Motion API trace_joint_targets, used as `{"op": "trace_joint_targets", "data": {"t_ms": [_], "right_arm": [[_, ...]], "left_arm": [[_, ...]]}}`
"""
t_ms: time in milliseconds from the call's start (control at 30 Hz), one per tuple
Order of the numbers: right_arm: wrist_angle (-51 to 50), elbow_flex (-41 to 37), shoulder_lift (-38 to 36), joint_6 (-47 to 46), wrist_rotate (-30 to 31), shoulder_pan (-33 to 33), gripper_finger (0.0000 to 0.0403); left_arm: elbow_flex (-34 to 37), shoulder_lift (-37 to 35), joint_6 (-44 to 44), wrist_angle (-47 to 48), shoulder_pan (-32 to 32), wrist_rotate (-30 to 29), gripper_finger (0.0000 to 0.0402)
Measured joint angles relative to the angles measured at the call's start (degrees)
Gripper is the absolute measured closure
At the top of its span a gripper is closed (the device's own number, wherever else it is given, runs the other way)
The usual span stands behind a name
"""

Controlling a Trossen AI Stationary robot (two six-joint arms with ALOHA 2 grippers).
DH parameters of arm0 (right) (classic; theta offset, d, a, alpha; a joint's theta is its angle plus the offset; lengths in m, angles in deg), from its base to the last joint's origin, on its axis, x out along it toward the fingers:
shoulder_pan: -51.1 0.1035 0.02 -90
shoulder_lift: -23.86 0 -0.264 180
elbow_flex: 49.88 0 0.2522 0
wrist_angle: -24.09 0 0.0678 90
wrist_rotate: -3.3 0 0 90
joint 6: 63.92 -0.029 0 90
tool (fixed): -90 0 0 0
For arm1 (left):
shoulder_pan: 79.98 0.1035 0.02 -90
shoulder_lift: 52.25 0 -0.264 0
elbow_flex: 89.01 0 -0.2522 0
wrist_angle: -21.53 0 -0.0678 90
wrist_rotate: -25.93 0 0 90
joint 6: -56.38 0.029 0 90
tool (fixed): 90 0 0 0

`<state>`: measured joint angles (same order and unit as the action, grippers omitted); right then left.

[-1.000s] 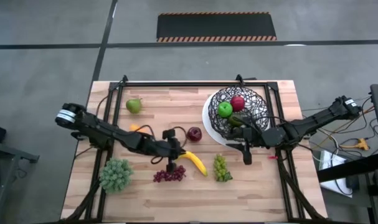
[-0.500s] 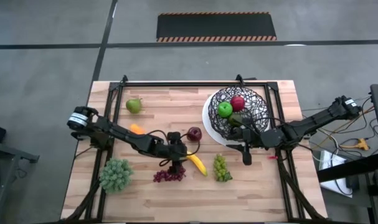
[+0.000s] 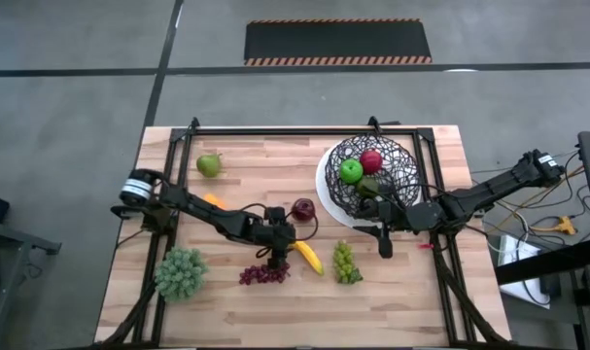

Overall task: Build produce basket
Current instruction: Put the yellow banana into the wire basket

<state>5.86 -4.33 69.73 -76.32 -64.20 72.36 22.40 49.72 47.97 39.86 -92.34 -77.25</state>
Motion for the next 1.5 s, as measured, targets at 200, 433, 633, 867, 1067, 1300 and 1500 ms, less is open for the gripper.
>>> {"op": "trace_joint_targets", "data": {"t_ms": [200, 433, 633, 867, 1067, 1300, 1500], "right_arm": [[0.0, -0.2, 0.0, 0.0, 0.0, 0.0, 0.0262], [0.0, -0.6, 0.0, 0.0, 0.0, 0.0, 0.0262], [0.2, -0.9, 0.0, -0.6, 0.0, 0.0, 0.0261], [0.6, -0.9, -0.1, -0.1, -0.4, 0.0, 0.0233], [1.5, -1.0, 0.0, 6.2, -2.3, 0.2, 0.0183], [20.4, -5.7, 3.2, 18.7, -6.0, 0.2, 0.0159], [38.3, -7.8, 9.7, 27.5, -6.1, 0.2, 0.0169]], "left_arm": [[0.0, 0.4, 0.2, -0.1, 0.0, 0.1, 0.0186], [0.0, 0.4, 1.8, -0.1, 0.0, -0.1, 0.028], [0.0, -0.2, 3.3, 0.4, -0.3, -0.2, 0.0302], [0.1, -6.8, 7.7, -0.2, -2.1, -2.2, 0.0286], [1.5, -13.4, 13.8, -10.8, -3.5, -2.3, 0.0282], [5.4, -16.0, 16.7, -31.2, -2.8, -2.3, 0.028], [6.0, -14.1, 16.3, -40.7, -2.0, -2.4, 0.0279]]}}
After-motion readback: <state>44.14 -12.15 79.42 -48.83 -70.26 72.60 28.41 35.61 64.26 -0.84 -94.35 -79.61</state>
